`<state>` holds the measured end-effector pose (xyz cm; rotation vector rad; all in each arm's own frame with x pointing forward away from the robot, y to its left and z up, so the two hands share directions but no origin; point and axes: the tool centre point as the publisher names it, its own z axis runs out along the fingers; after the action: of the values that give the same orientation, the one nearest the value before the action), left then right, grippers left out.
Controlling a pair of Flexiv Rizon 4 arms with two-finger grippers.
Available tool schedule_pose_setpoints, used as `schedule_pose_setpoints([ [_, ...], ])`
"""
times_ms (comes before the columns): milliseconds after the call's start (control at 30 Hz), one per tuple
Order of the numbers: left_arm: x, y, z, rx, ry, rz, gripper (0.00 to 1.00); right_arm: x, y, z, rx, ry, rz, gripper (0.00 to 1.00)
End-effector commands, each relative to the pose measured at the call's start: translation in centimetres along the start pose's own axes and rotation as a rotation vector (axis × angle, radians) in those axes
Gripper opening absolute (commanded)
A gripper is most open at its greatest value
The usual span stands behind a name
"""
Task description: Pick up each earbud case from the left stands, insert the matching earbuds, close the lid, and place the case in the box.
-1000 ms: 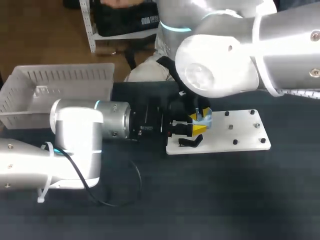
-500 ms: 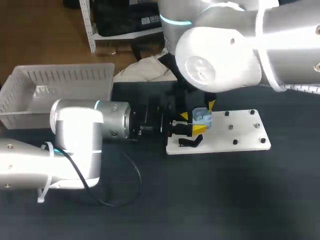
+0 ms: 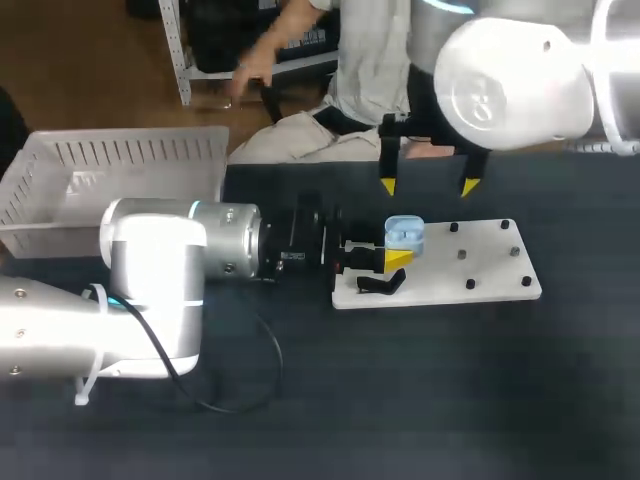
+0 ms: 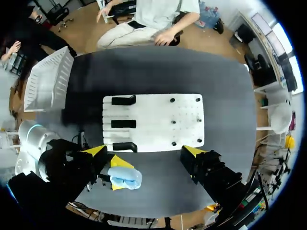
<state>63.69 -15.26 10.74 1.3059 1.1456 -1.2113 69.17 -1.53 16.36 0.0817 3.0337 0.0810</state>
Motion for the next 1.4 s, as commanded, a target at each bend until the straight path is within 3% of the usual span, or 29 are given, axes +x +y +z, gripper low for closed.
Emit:
schedule_pose_setpoints([
  [33,0.0,-0.1,0.0,-0.004,-0.001,0.002,0.0,-0.8,-1.2,1.4,-0.033,0.014,0.066,1.0],
  [300,0.0,-0.1,0.0,-0.004,-0.001,0.002,0.0,-0.1,-1.7,2.9,-0.017,0.076,0.079,1.0],
  [900,0.0,-0.1,0.0,-0.004,-0.001,0.002,0.0,5.1,-2.1,2.0,-0.031,0.186,0.052,1.0],
  [1067,0.0,-0.1,0.0,-0.004,-0.001,0.002,0.0,5.0,-2.4,1.4,-0.041,0.145,0.066,1.0],
  [1200,0.0,-0.1,0.0,-0.004,-0.001,0.002,0.0,4.2,-3.7,0.1,-0.049,0.025,0.129,1.0],
  [1400,-0.1,0.1,-0.7,-0.019,0.011,-0.001,0.0,4.1,-7.1,-2.6,-0.141,-0.128,0.189,1.0],
])
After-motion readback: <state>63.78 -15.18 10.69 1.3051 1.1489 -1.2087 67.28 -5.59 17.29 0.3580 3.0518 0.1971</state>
